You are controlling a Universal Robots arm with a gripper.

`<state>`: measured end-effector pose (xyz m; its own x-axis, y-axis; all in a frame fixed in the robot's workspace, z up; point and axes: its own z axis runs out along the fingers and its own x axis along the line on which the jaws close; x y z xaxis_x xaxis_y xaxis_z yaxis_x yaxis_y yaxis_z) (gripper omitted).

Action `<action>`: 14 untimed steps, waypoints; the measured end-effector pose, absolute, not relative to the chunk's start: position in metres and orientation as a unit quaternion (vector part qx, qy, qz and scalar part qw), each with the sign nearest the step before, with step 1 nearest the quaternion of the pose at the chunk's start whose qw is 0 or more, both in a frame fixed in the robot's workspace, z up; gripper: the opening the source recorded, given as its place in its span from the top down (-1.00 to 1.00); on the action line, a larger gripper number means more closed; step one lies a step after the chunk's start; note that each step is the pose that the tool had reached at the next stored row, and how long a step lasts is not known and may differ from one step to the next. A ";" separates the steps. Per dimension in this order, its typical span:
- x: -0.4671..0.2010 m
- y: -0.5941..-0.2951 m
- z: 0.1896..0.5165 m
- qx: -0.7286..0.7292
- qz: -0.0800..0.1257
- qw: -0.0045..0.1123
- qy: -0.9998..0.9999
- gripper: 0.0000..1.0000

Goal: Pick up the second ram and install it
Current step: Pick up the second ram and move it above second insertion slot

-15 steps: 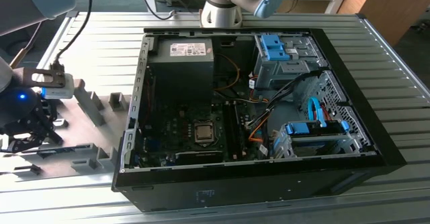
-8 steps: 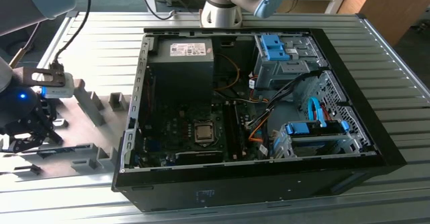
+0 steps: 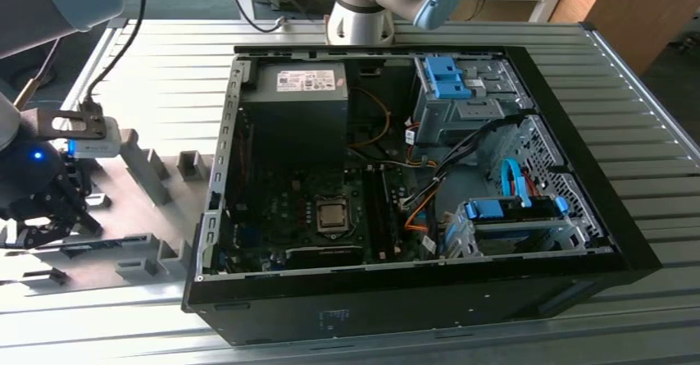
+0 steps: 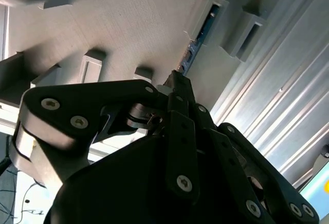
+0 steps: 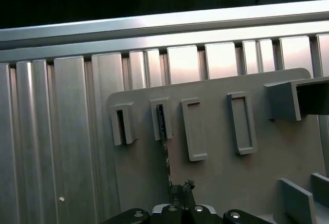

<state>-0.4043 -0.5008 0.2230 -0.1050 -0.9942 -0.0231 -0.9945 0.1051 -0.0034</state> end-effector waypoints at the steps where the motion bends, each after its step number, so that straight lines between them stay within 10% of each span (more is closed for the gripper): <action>1: -0.404 -0.501 0.223 -0.671 0.006 0.010 0.742 0.79; 14: -0.404 -0.501 0.223 -0.692 0.007 0.010 0.722 0.79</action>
<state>-0.4043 -0.5008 0.2230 -0.0427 -0.9988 -0.0232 -0.9991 0.0428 -0.0034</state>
